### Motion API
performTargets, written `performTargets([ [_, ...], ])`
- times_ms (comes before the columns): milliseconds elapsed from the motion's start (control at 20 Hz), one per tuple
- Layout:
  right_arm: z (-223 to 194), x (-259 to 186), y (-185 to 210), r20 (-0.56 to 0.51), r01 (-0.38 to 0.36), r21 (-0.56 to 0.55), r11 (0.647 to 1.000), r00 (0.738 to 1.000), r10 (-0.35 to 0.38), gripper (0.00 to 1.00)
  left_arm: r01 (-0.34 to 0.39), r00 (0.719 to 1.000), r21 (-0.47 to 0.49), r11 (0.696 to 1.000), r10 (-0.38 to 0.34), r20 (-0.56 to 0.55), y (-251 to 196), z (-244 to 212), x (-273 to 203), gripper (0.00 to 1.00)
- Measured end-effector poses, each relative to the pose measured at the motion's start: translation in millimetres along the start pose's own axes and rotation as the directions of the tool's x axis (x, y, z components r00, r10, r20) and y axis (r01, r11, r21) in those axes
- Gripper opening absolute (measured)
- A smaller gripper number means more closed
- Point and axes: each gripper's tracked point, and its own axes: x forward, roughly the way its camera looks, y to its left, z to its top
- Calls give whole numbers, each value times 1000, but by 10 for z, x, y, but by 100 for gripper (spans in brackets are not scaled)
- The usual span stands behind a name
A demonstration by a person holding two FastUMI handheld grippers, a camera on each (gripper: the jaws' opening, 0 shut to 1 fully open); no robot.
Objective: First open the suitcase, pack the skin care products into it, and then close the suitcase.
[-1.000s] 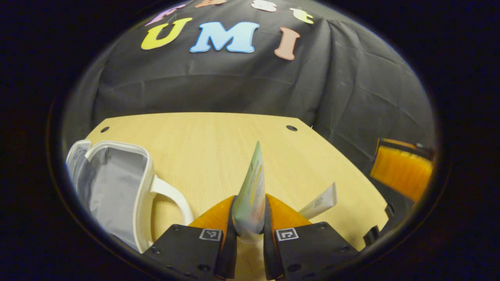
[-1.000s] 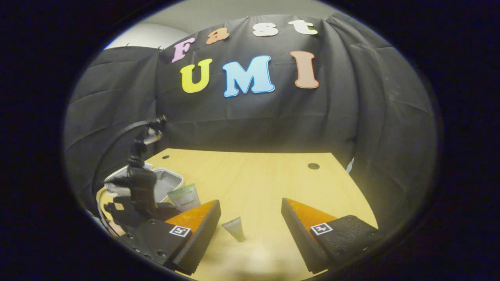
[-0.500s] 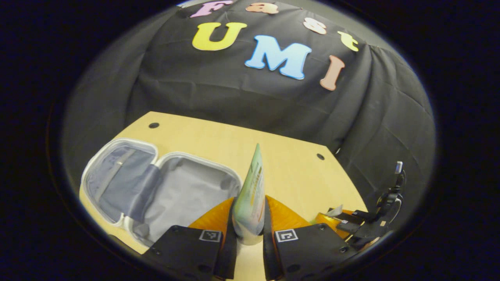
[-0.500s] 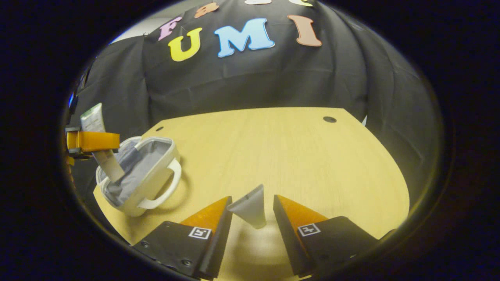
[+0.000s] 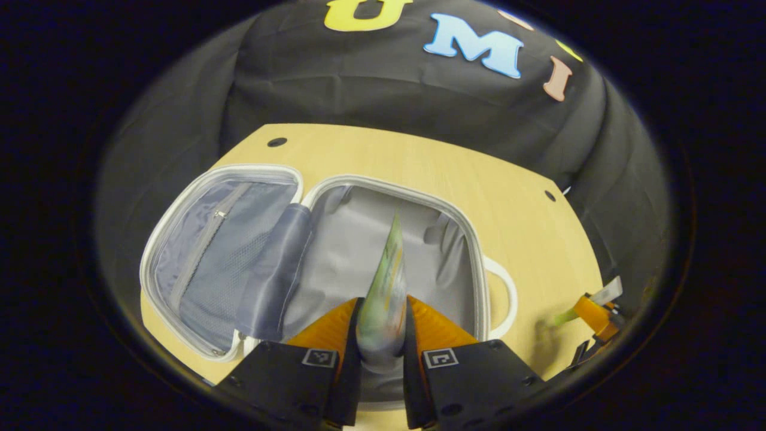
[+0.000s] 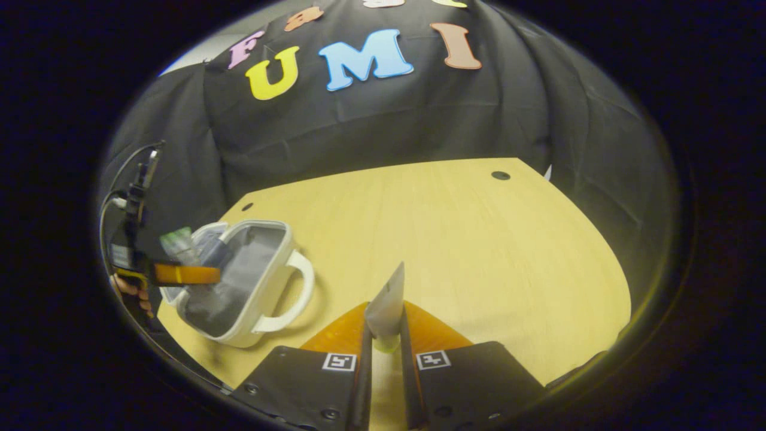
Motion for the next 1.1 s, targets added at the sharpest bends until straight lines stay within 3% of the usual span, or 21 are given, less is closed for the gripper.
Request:
performTargets([
  [200,44,-239,720,17,-97,-17,995,995,97,22,52,997,63,997,-56,57,-46,168,-7,49],
  [250,57,-258,899,17,-122,-21,992,992,122,22,66,993,74,995,-73,89,-60,246,-86,57],
  [300,59,-270,1070,18,-146,-27,989,989,147,22,69,989,86,994,-80,122,-31,321,-171,78],
  [450,47,-221,1500,10,-205,-65,977,978,206,21,54,970,89,995,-73,230,225,492,-489,85],
  [500,23,-162,1635,0,-223,-77,972,975,224,22,46,962,77,996,-65,264,344,547,-616,92],
  [650,-138,101,1901,-58,-252,-114,961,967,246,22,-11,941,27,1000,1,338,901,621,-957,93],
  [850,-492,537,2125,-182,-280,-154,948,951,251,22,-118,921,-86,989,142,363,1727,585,-1300,93],
  [950,-494,648,2171,-179,-276,-175,945,953,245,19,-157,911,-129,979,194,364,2065,576,-1387,93],
  [1000,-451,630,2207,-157,-283,-176,943,954,257,22,-181,905,-140,974,220,365,2221,584,-1420,91],
  [1100,-307,567,2282,-93,-288,-177,941,957,275,65,-225,892,-149,963,265,367,2526,621,-1468,93],
])
